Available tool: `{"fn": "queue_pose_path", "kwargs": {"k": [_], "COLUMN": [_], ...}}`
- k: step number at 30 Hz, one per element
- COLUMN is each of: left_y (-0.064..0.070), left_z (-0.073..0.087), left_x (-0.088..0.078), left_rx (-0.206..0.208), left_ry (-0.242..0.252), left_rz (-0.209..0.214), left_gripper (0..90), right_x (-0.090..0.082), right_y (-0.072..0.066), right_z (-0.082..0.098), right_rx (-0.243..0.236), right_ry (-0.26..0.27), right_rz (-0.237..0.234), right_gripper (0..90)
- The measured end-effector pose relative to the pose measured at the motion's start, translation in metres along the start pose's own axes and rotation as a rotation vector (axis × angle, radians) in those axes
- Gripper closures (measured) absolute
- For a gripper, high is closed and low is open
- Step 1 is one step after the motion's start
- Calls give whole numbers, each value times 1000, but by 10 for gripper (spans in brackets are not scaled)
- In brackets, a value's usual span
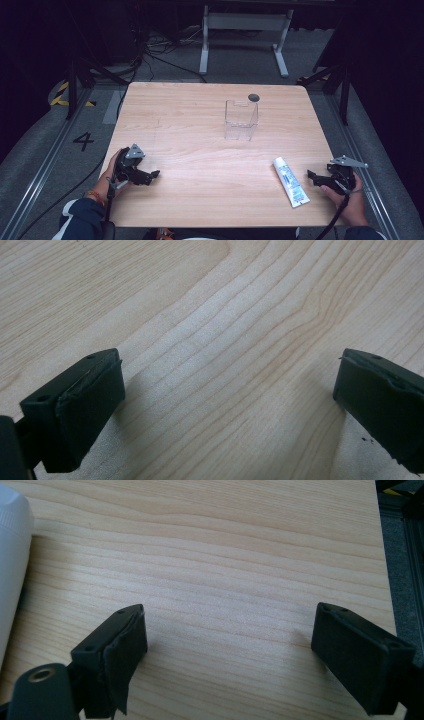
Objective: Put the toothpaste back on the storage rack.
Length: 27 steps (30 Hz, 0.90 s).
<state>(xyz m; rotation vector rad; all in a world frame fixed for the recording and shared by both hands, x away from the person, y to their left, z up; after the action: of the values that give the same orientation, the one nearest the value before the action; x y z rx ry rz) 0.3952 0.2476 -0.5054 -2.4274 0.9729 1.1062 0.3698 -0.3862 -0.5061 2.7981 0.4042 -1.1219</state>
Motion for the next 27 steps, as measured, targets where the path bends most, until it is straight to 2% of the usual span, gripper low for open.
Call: {"fn": "queue_pose_path", "kwargs": {"k": [10,13,14,18,23,27], "left_y": [1,1,1,1,1,6], "left_z": [1,0,-1,-1,-1,-1], "left_x": [0,1,1,2,1,2], "left_rx": [3,-4,6,7,15,-3], "left_ry": [3,6,6,4,6,2], "left_rz": [5,6,8,8,-2,4], "left_gripper": [6,2,1,1,1,1], "right_x": [-1,-3,-3,-9,-16,-17], "right_y": [0,-2,-3,-16,-39,-55], "right_z": [-1,-3,-4,-13,-28,-36], "right_rx": [-6,-14,-17,-52,-104,-135], "right_ry": [-15,-37,-34,-4,37,57], "right_rz": [-4,-13,-18,-56,-118,-167], "right_gripper": [164,223,234,254,278,297]}}
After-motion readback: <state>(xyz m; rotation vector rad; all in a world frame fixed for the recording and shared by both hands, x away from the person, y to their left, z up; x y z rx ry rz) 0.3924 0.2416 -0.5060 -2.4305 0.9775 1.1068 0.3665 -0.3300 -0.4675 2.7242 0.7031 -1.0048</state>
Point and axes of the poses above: each handheld gripper's, and its own axes: x roughly forward along the jaws, z roughly out of its underside, y roughly to its right, the point moved 3 cm from there along x, roughly forward along the jaws
